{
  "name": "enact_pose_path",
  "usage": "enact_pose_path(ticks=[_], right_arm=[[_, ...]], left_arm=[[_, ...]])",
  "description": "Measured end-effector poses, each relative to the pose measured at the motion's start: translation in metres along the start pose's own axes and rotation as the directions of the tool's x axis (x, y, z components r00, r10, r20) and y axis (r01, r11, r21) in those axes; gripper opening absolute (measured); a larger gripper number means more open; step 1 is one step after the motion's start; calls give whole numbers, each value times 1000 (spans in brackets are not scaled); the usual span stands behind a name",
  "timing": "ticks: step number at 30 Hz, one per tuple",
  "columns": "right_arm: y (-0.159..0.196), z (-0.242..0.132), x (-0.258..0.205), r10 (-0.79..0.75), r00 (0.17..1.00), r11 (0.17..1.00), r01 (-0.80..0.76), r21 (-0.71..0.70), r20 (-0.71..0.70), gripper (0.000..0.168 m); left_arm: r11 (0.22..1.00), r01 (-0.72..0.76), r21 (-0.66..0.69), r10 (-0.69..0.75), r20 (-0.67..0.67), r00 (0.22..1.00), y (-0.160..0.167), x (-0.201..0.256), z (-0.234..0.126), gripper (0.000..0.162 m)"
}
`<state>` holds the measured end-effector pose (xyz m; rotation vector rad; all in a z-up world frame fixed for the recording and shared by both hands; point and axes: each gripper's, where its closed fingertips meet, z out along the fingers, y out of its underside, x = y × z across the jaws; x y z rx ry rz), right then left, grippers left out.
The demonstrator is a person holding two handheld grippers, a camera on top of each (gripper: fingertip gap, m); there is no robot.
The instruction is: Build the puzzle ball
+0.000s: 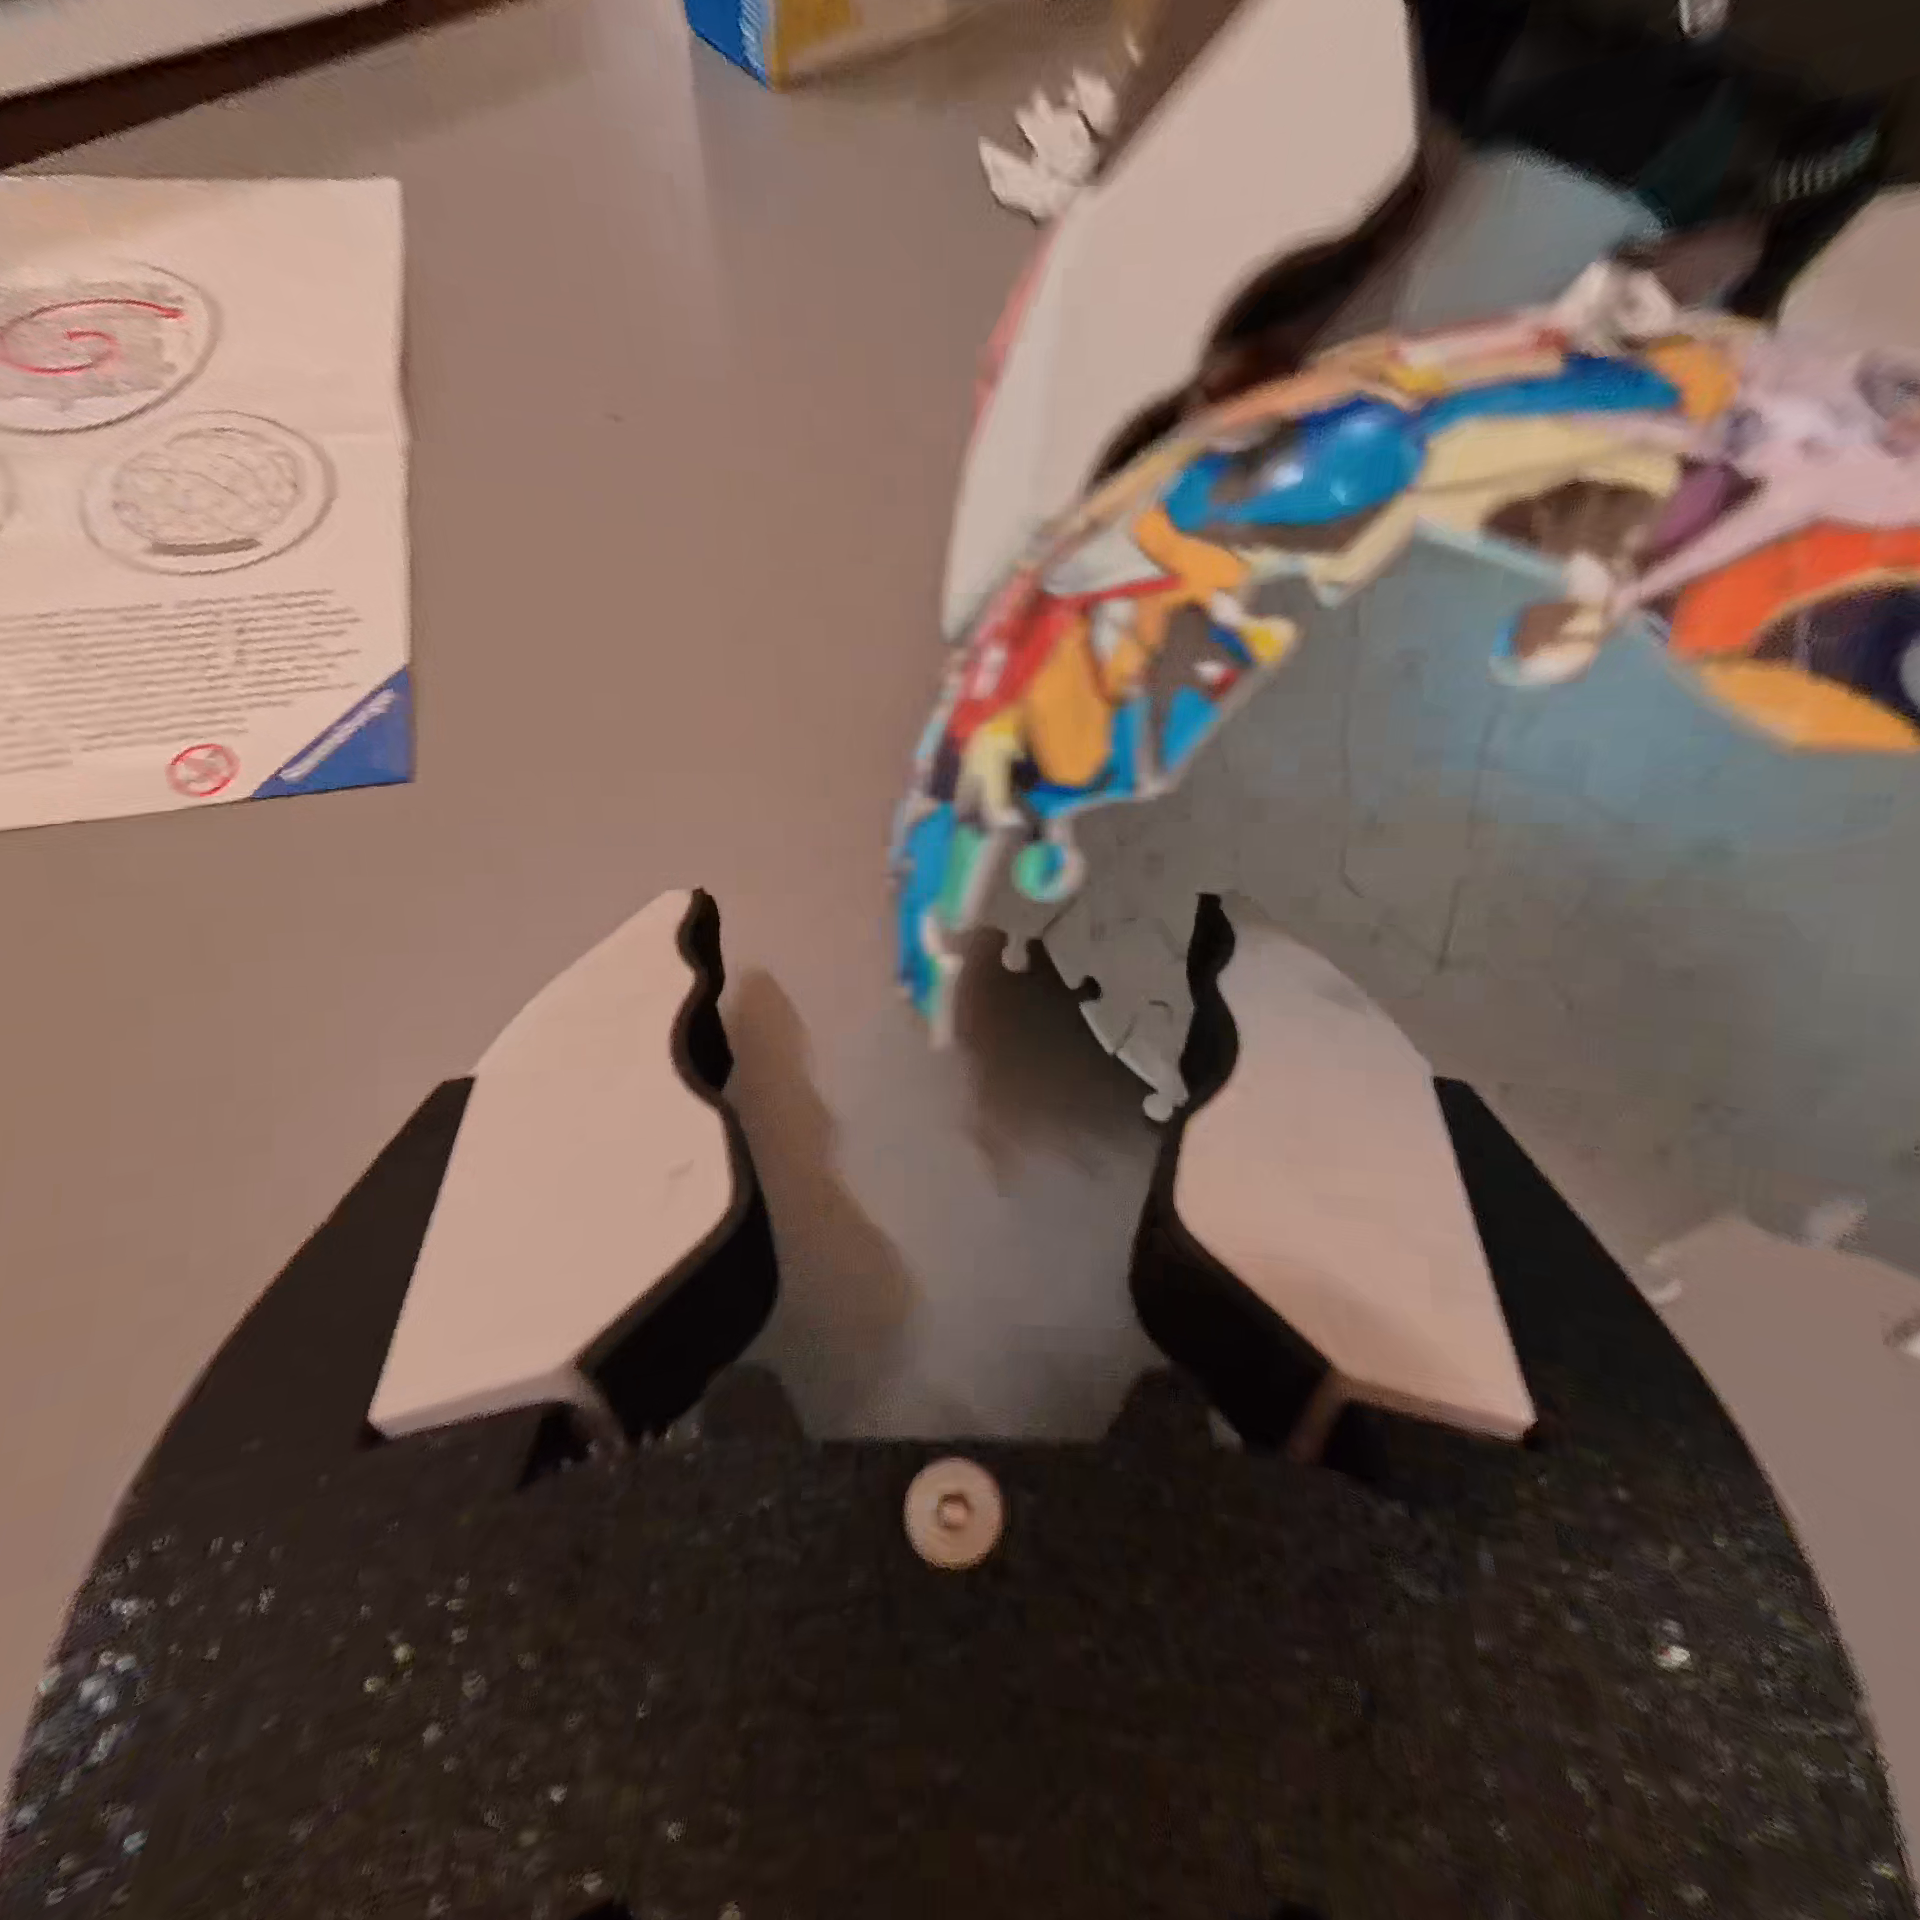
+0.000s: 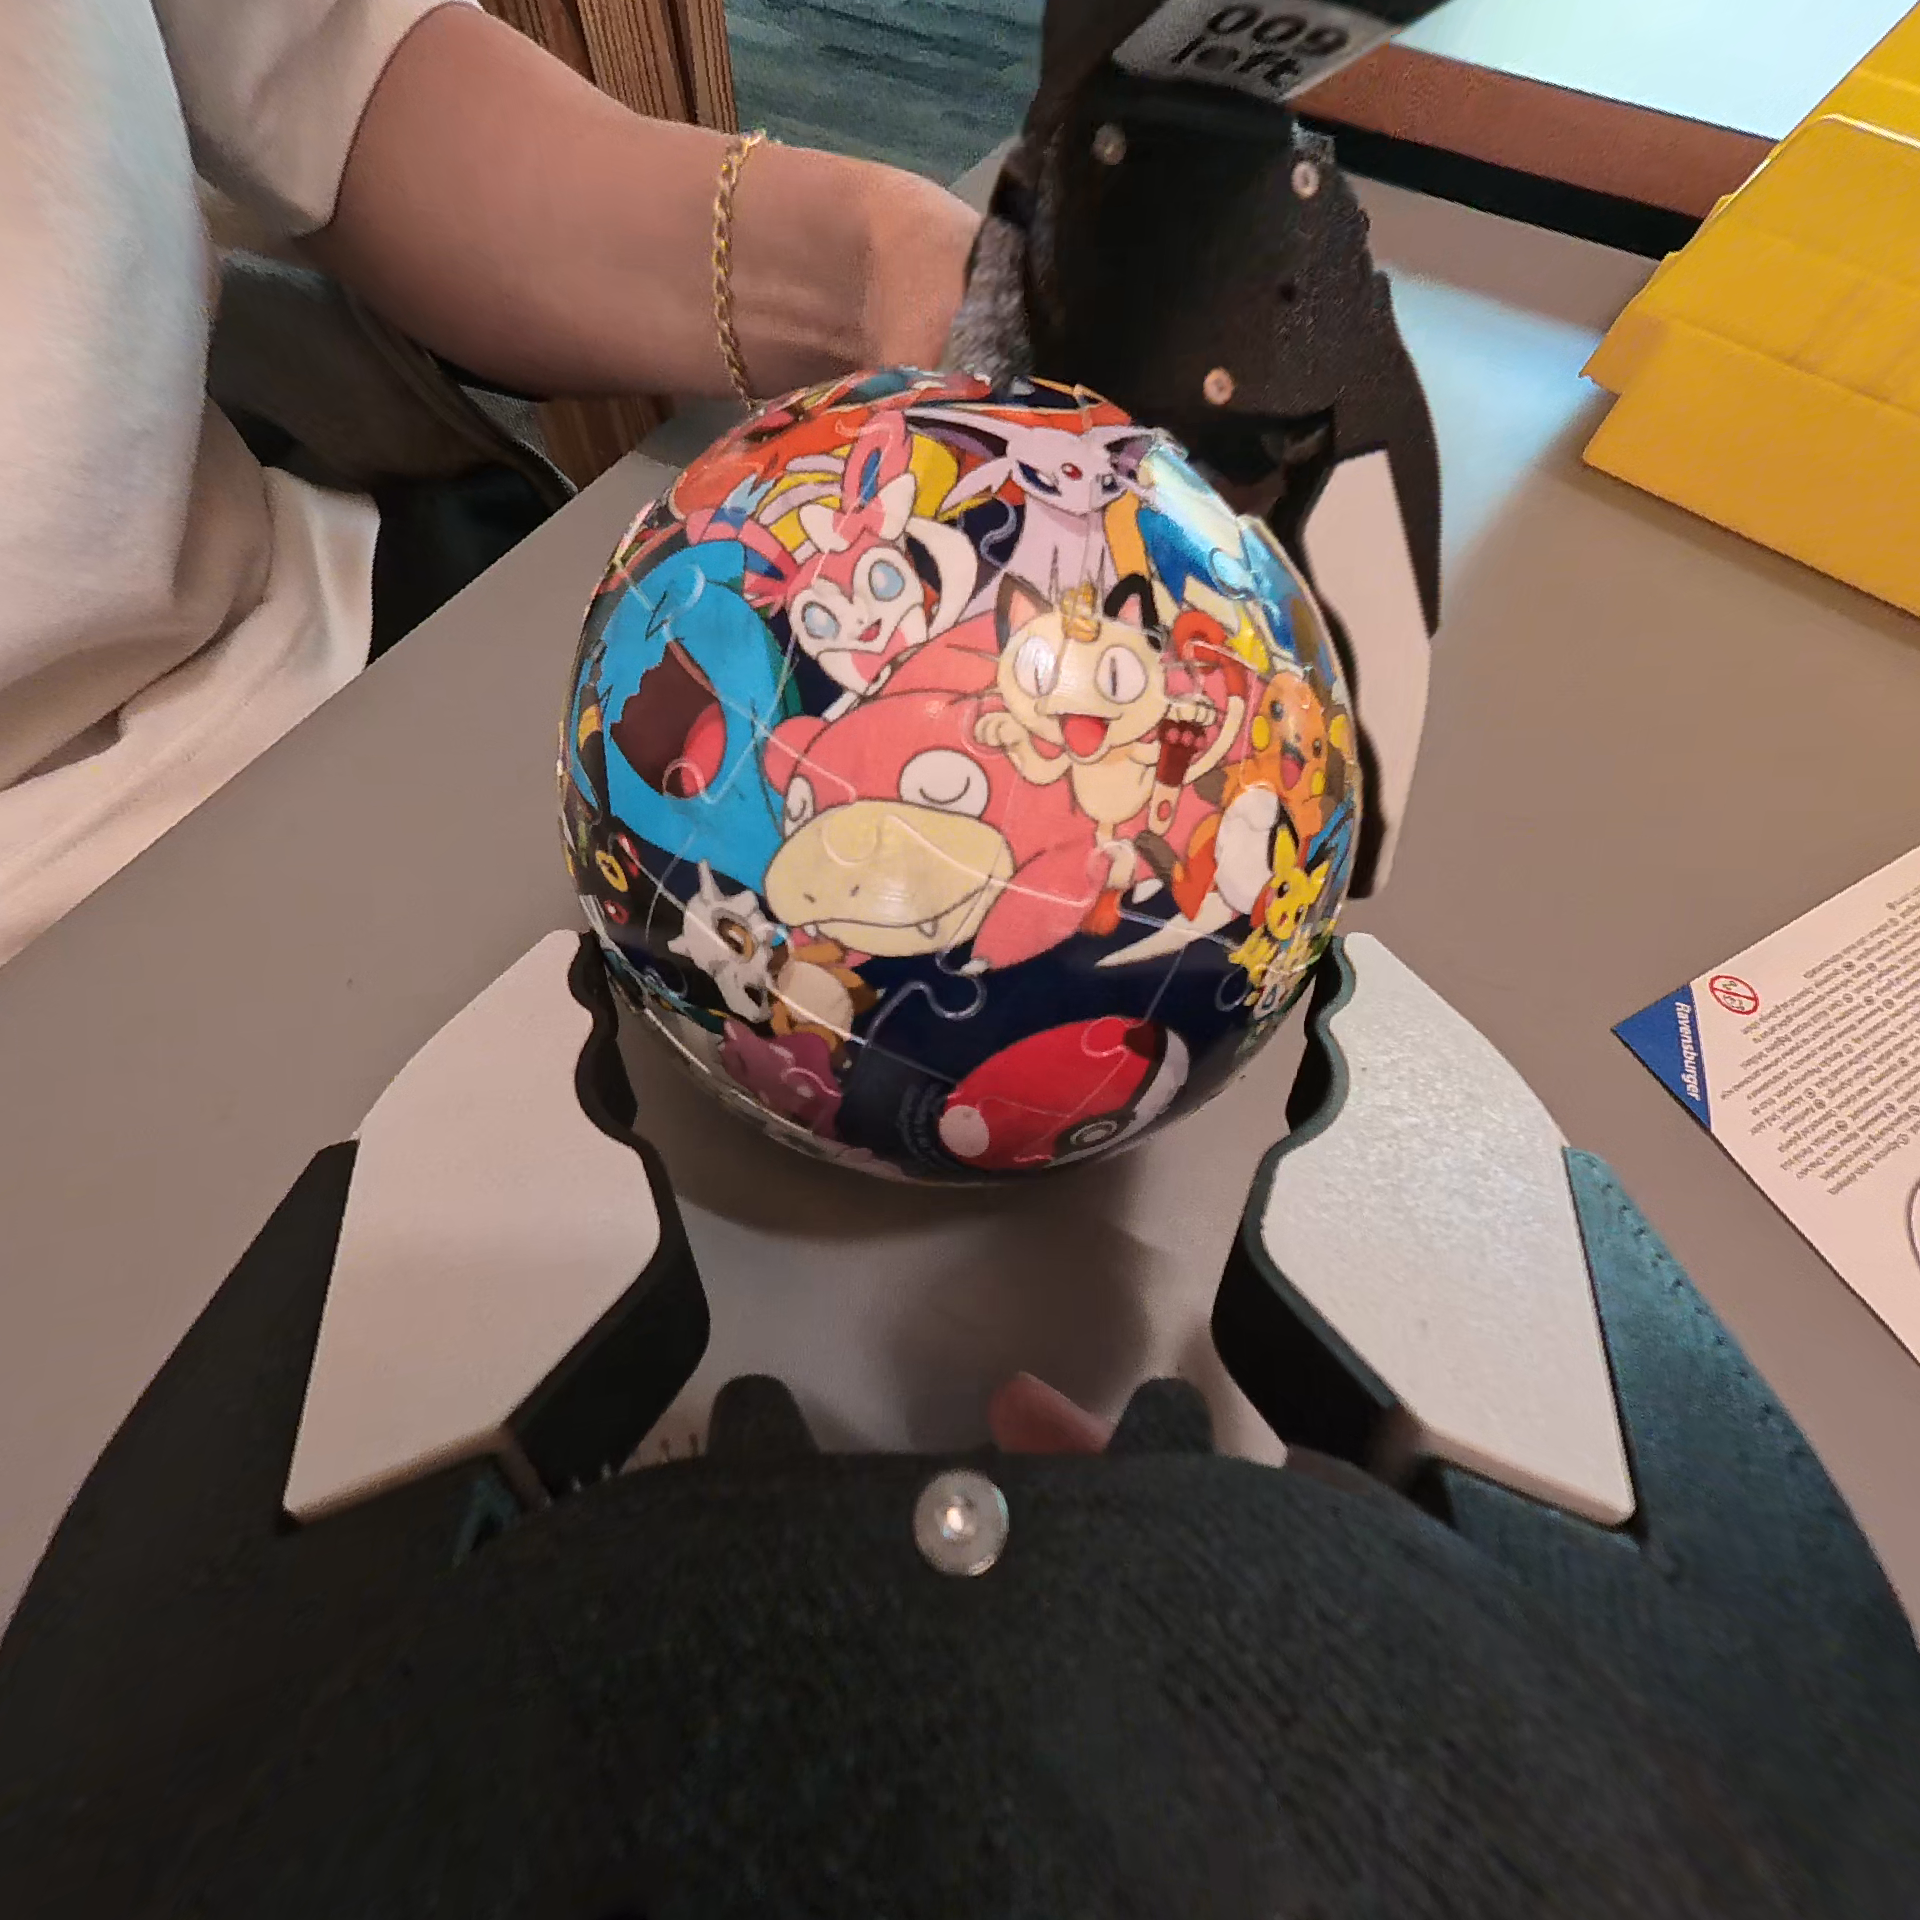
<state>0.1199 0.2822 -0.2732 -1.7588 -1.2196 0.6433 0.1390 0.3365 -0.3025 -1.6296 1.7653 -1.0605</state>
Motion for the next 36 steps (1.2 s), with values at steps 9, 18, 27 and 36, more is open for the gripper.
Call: enact_pose_path(ticks=[9, 18, 27, 36], right_arm=[[0, 0, 2, 3, 1000, 1000, -3, 8, 1, 125], [2, -2, 4, 1, 1000, 1000, -1, 8, -3, 125], [5, -5, 6, -5, 1000, 1000, 5, 0, -6, 125], [5, -6, 7, -5, 1000, 1000, 5, -11, -2, 124]], left_arm=[[992, -62, -113, 65, 21, 998, 15, 3, 7, 96], [971, -151, -184, 164, 56, 985, 20, 7, 19, 96], [966, -165, -198, 176, 39, 984, 20, 12, 23, 89], [993, -79, -82, 81, 19, 997, 7, 7, 12, 91]])
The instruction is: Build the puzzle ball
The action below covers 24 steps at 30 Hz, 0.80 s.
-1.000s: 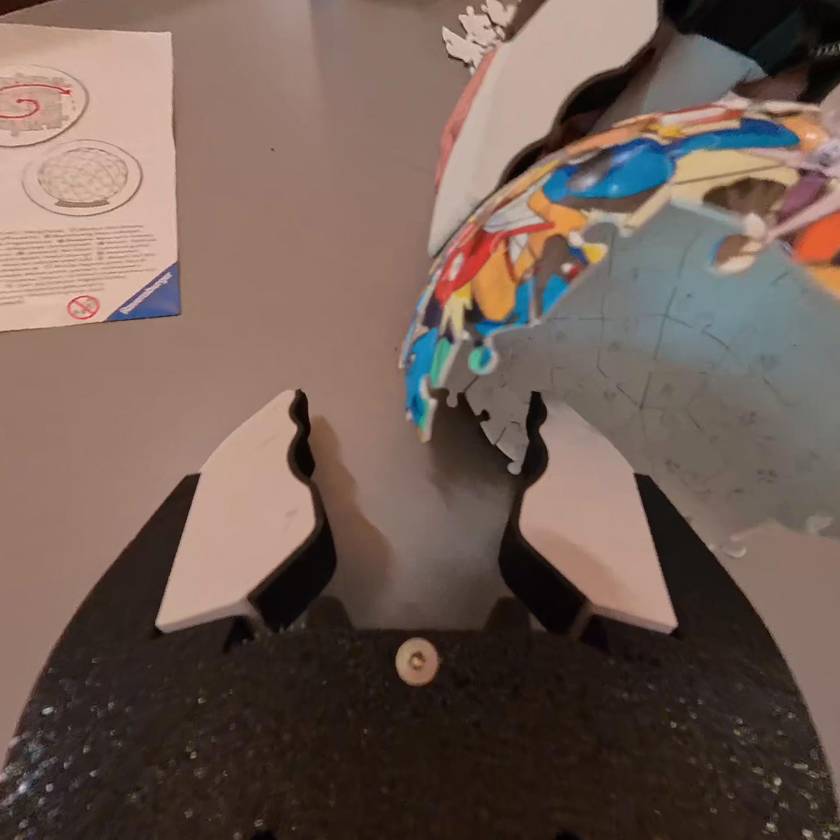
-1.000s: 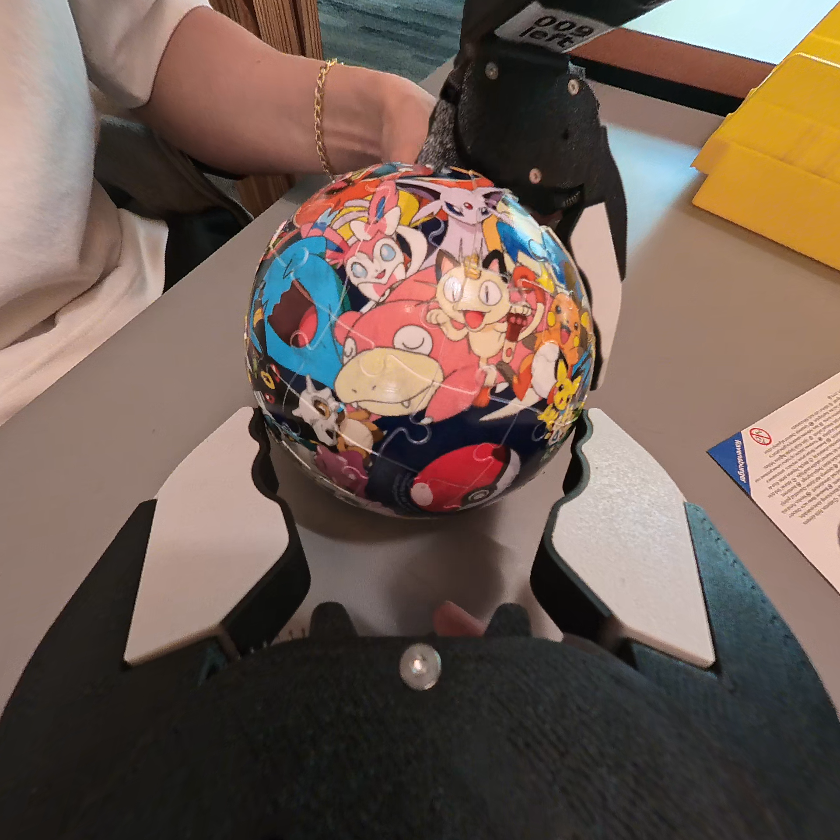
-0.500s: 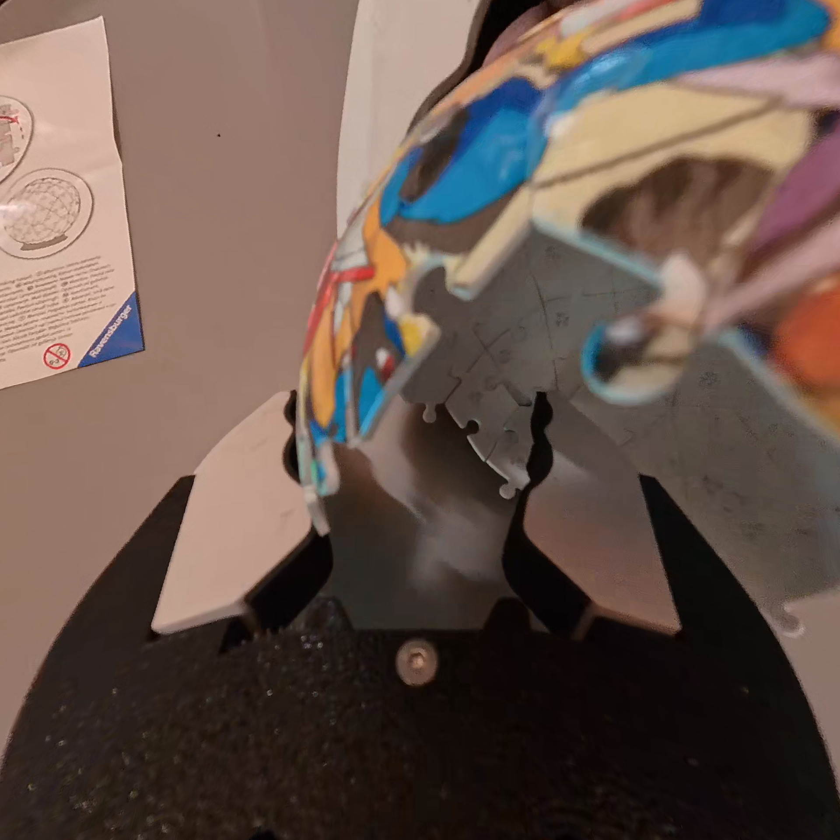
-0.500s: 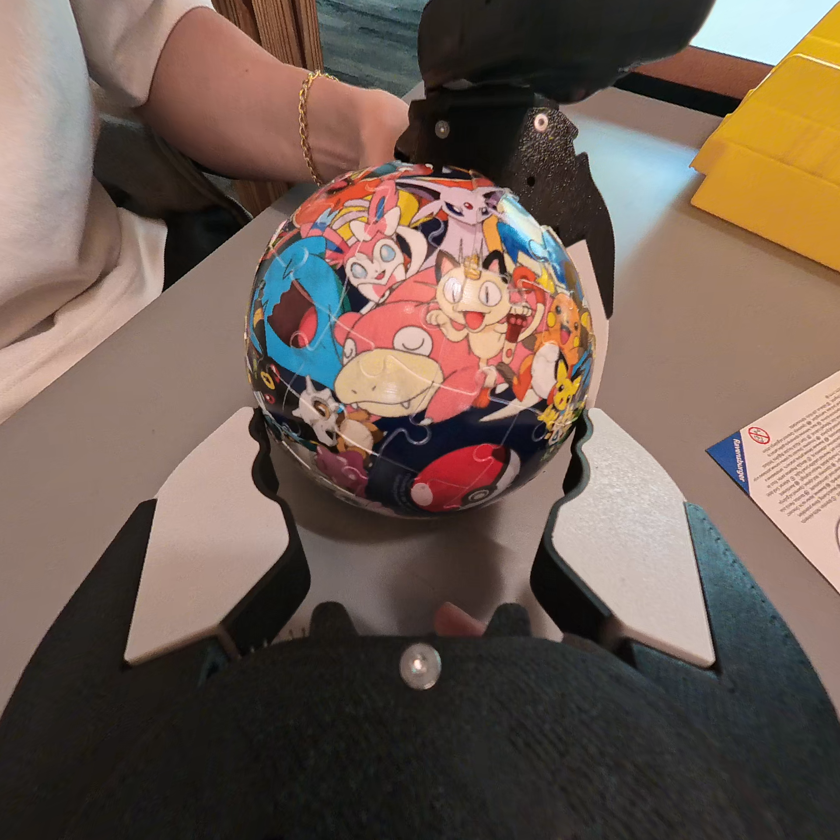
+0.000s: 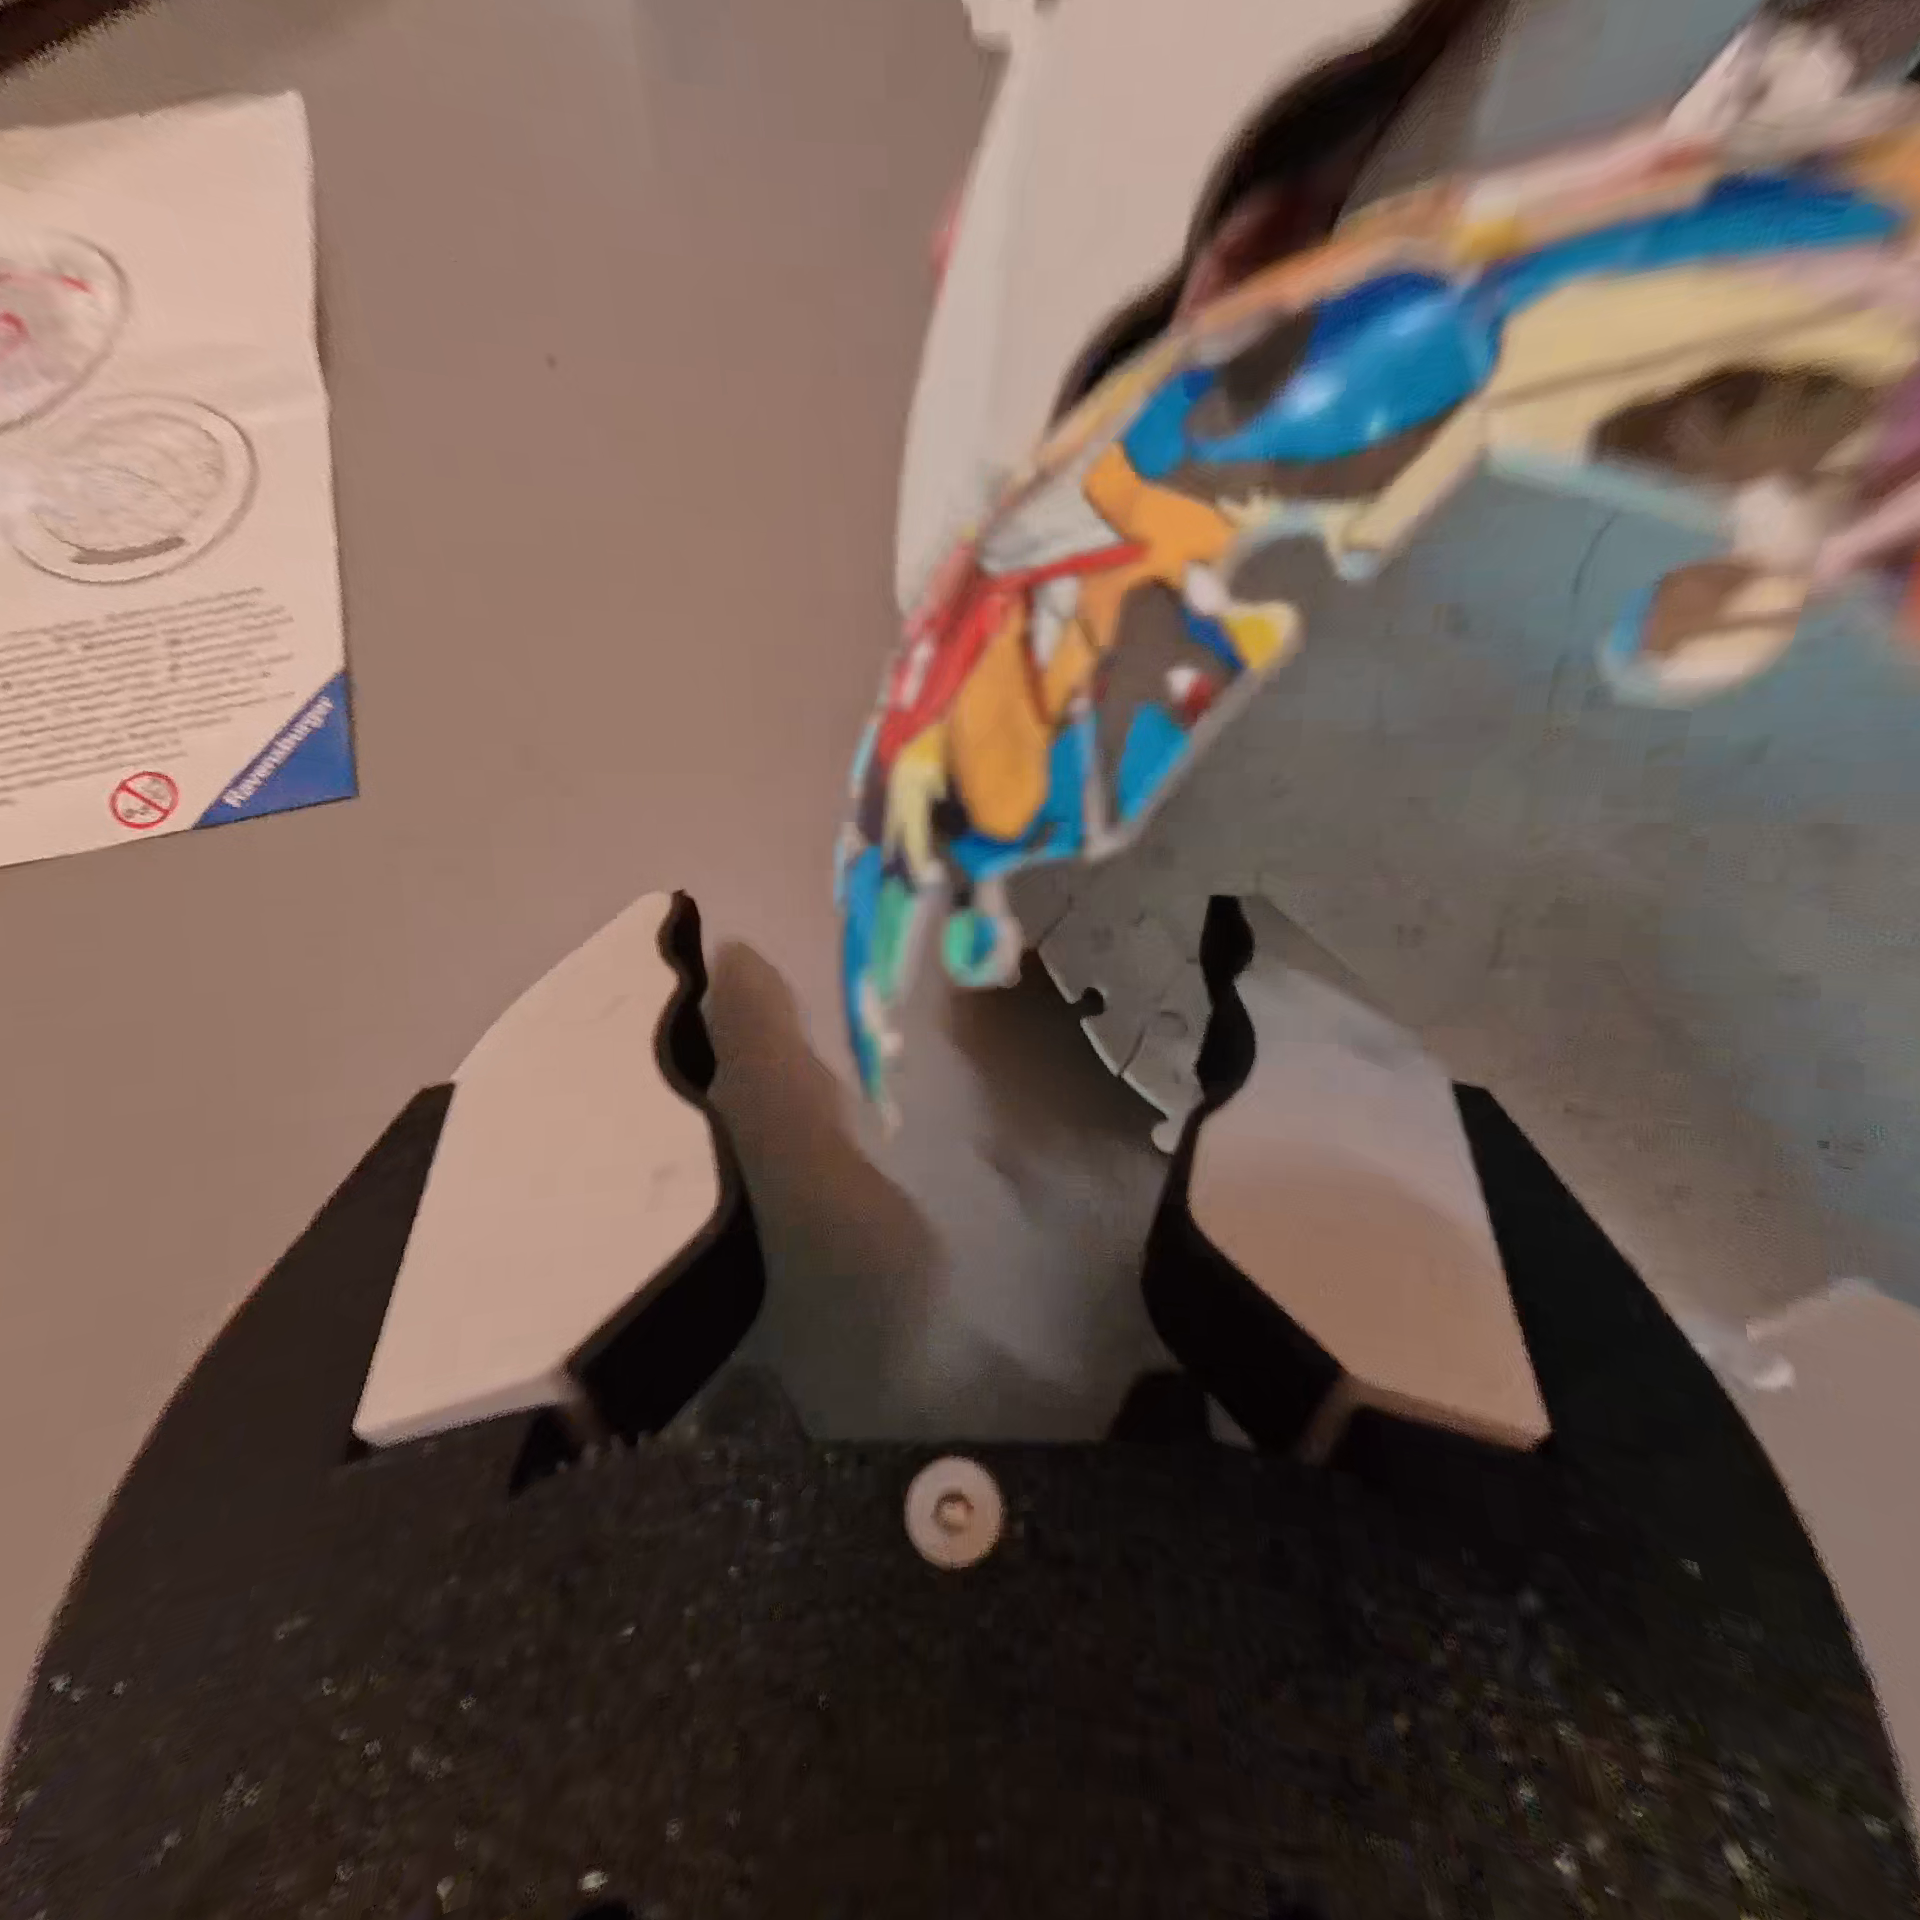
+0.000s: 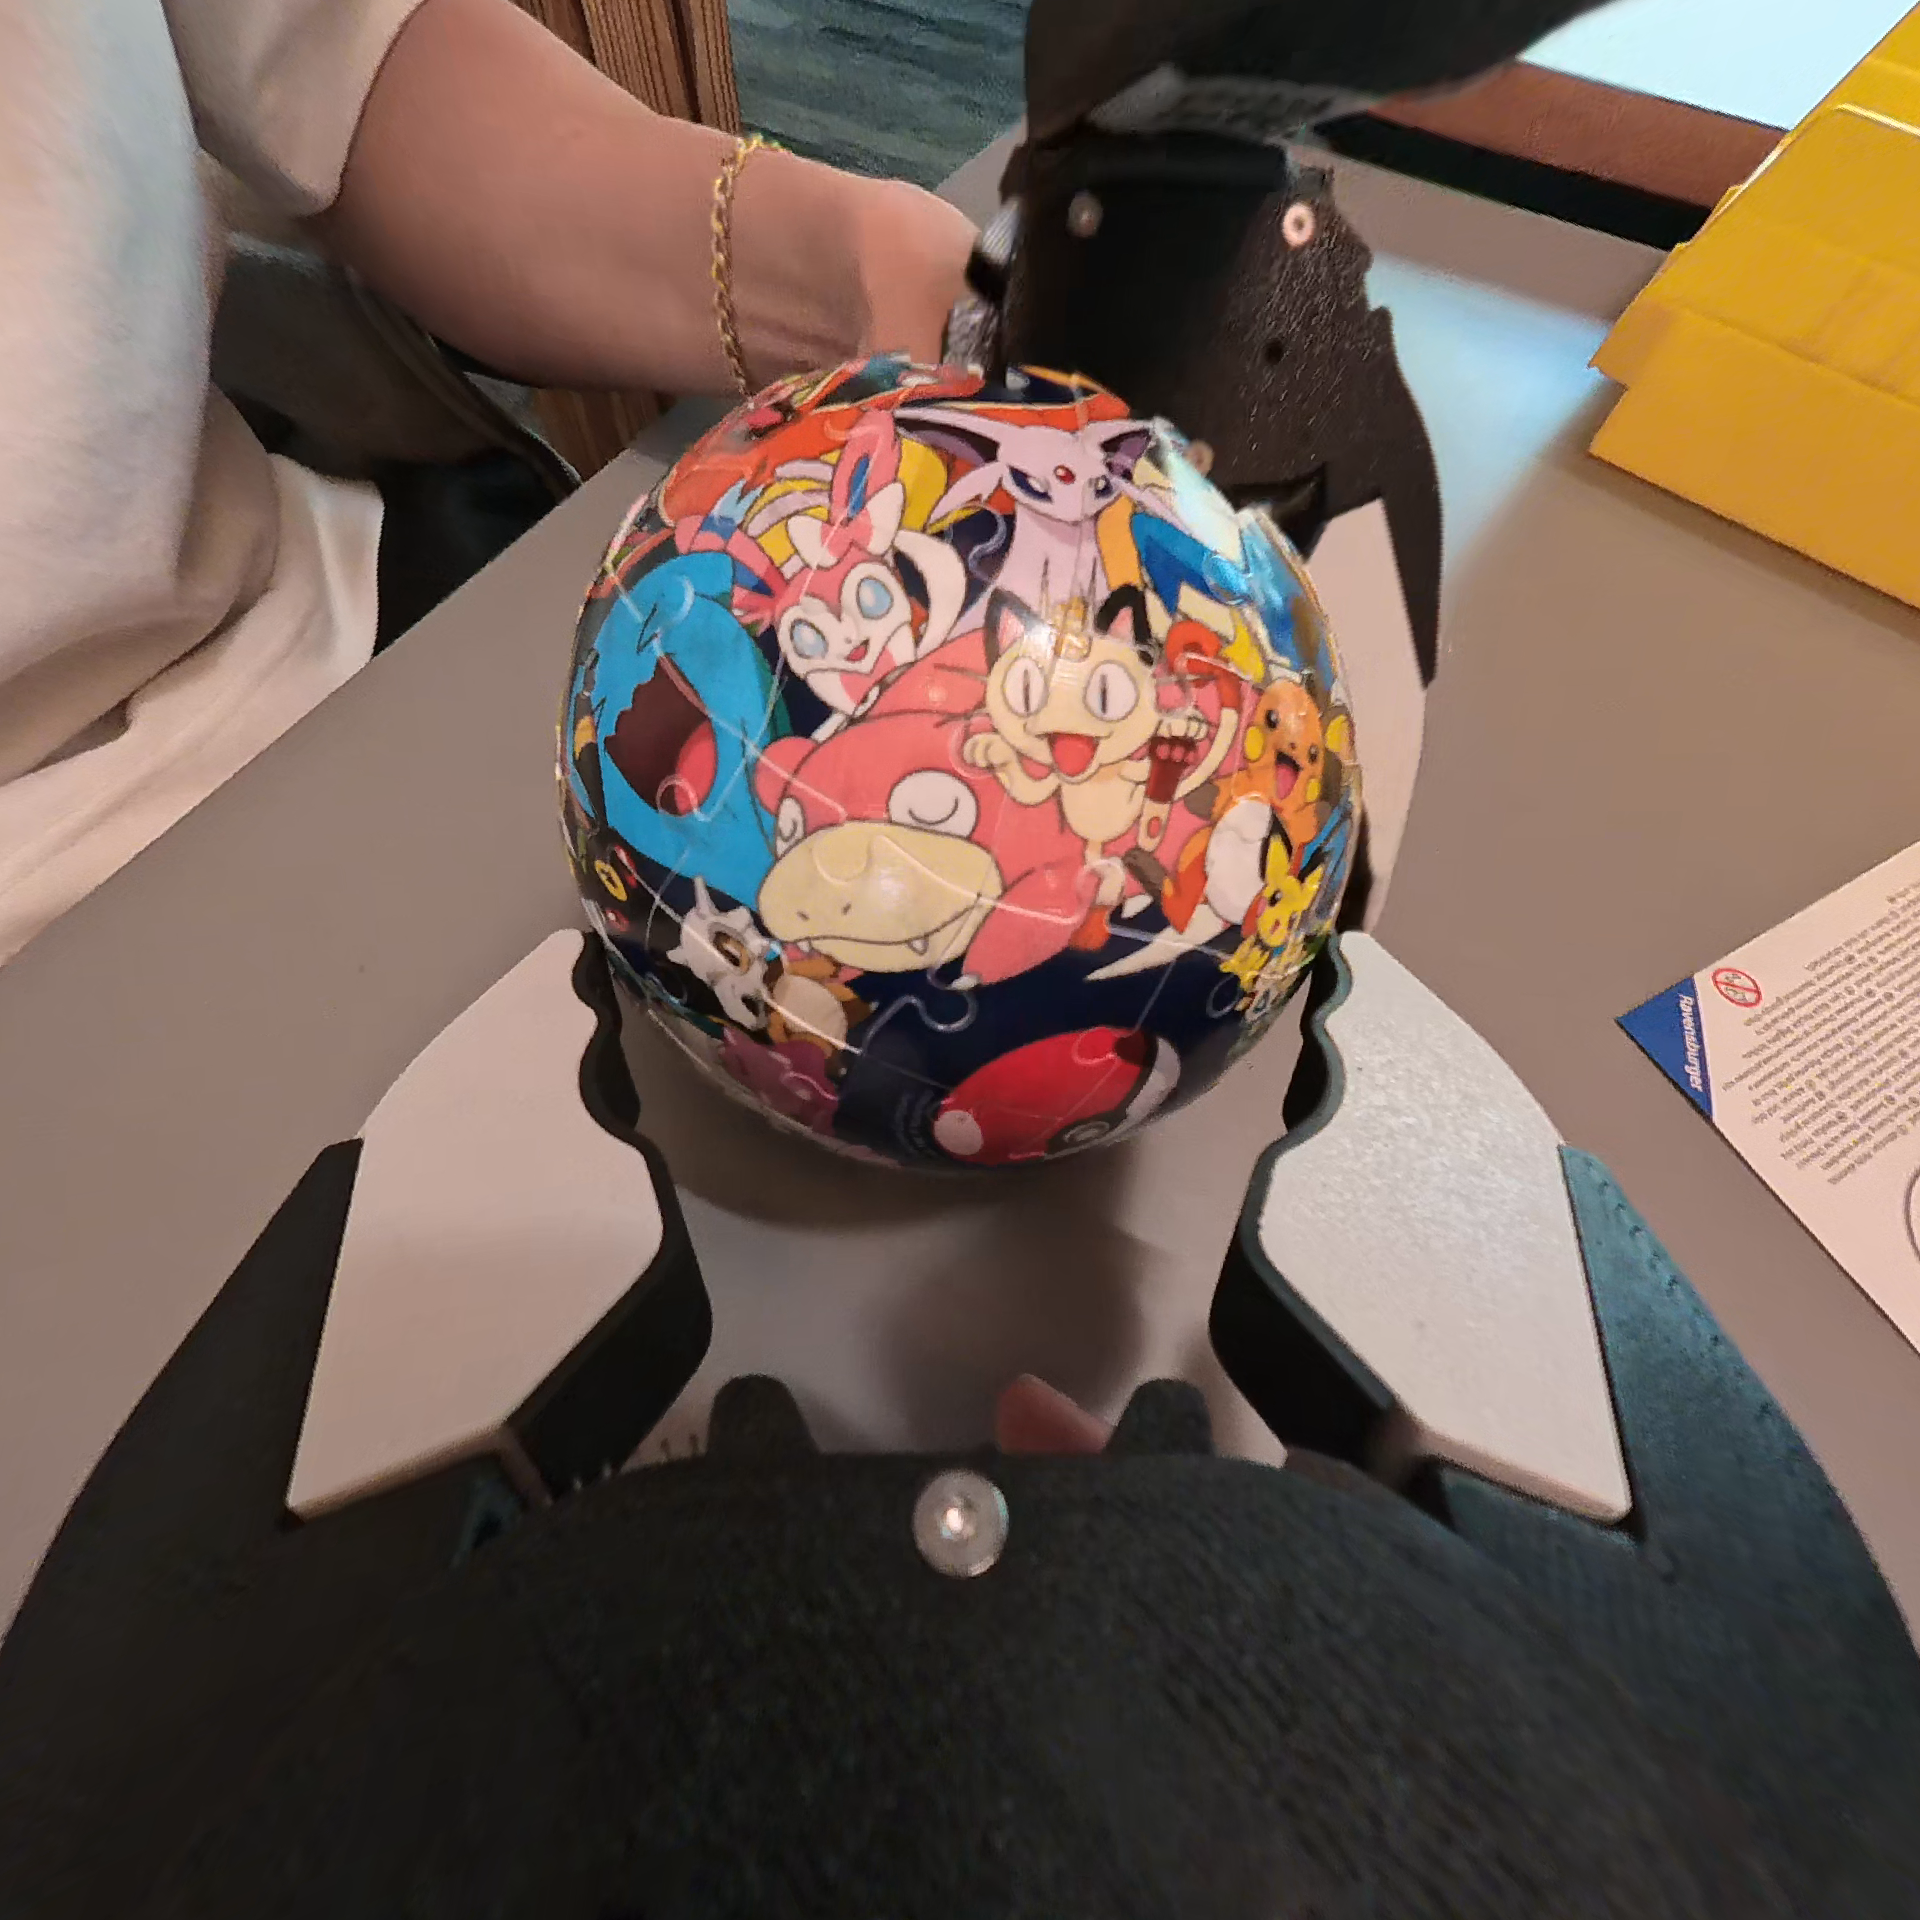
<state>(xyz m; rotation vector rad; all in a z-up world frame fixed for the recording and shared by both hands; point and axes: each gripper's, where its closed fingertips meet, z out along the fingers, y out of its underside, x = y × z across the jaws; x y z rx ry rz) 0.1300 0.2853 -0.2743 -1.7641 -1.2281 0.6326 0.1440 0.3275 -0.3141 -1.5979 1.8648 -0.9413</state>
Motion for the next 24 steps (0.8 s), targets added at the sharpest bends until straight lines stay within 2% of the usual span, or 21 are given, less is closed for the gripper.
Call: enact_pose_path(ticks=[2, 7, 17, 21, 24], right_arm=[[-1, 0, 0, 0, 1000, 1000, 0, 1, 1, 123], [-4, 2, -1, -18, 1000, 1000, 18, -5, -9, 123], [-6, 5, -6, -63, 996, 995, 58, -84, -62, 123], [-7, 7, -5, -39, 994, 996, 31, -86, -100, 130], [-11, 8, -4, -27, 989, 998, 19, -55, -147, 132]], left_arm=[[1000, 21, 20, -20, -16, 1000, 1, -2, -7, 84], [996, -41, -80, 41, -5, 999, 21, 1, -9, 90], [987, -117, -109, 121, 32, 992, 24, 3, -7, 93], [981, -154, -116, 150, -37, 988, 25, 12, -6, 77], [980, -166, -109, 159, -69, 985, 24, 14, -5, 74]])
